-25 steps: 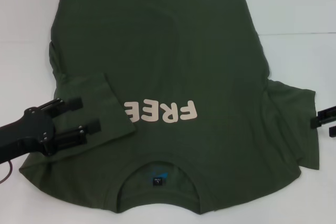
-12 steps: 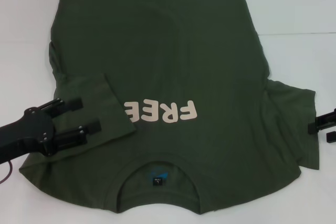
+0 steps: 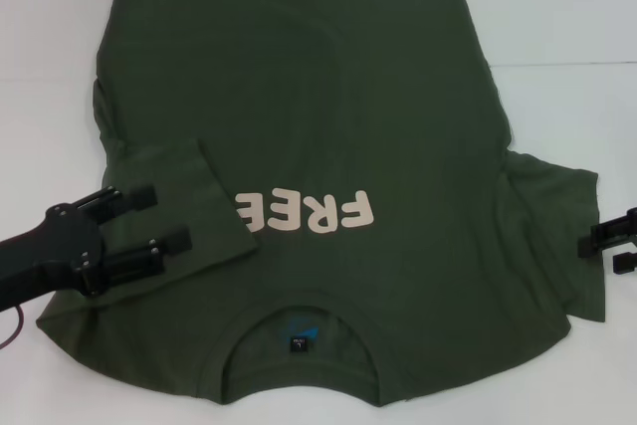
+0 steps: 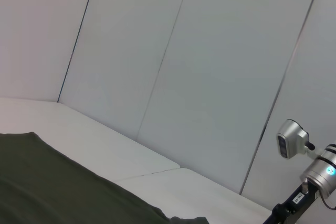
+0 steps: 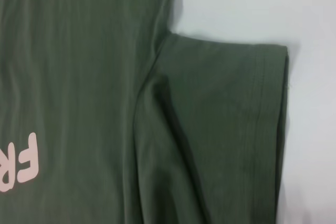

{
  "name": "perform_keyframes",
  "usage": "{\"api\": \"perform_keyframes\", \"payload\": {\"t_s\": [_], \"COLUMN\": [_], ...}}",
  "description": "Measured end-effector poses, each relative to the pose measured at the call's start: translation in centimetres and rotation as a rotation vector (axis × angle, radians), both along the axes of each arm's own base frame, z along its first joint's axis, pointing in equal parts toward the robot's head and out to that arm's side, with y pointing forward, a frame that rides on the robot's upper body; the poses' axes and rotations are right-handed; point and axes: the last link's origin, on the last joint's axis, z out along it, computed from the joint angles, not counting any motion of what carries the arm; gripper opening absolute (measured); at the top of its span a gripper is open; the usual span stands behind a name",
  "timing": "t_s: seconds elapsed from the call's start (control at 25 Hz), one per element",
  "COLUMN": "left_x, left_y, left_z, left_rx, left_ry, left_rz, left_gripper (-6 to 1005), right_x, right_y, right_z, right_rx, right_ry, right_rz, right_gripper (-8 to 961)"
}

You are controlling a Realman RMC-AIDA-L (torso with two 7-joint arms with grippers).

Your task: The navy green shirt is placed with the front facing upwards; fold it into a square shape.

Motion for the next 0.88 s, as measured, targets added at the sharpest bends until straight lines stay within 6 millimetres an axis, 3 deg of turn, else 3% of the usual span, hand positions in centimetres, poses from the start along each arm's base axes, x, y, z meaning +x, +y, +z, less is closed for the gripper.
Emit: {"api": "perform_keyframes", "payload": {"t_s": [0.88], "left_x": [0.07], "left_y": [0.01], "left_z": [-0.11], "left_rx": [0.000], "left_ry": [0.000], "left_rz": [-0.004], "left_gripper": [904], "right_x": [0.26], "right_y": [0.00], "right_z": [-0.75], "right_rx": [0.009], "right_ry": [0.000], "right_rz": [-0.009], "right_gripper": [645]}}
